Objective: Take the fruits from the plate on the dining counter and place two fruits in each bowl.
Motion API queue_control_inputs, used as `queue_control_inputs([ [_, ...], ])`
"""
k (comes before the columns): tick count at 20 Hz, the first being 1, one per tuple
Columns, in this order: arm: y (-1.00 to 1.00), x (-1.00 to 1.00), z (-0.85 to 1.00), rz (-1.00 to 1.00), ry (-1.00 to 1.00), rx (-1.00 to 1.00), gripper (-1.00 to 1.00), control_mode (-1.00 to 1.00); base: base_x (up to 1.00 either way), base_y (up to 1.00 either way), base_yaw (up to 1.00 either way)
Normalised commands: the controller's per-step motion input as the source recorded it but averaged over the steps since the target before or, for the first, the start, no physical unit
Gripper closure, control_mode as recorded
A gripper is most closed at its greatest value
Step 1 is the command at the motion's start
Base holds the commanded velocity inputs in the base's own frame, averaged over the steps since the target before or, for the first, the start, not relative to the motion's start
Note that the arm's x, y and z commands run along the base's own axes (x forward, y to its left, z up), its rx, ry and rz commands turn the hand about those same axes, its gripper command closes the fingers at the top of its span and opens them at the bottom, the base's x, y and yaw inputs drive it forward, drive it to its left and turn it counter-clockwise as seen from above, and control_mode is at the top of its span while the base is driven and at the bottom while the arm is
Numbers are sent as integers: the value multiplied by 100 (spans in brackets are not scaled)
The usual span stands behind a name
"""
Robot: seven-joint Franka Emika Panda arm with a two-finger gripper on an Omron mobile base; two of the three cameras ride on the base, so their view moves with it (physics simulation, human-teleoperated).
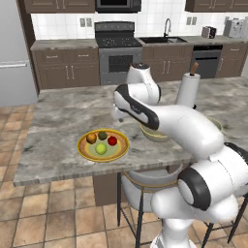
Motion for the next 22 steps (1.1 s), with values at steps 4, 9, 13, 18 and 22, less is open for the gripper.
queue_control_inputs([
  [4, 48, 63, -66, 19, 3, 0, -100, -100, 0, 0, 0],
  [9, 26, 57, -70, 22, 6, 0, -100, -100, 0, 0, 0],
  [13, 0, 42, -53, 13, 5, -1, -100, -100, 0, 0, 0],
  [18, -8, 30, -25, 2, 0, -6, -100, -100, 0, 0, 0],
  [22, -3, 17, -24, 0, 4, -5, -100, -100, 0, 0, 0],
])
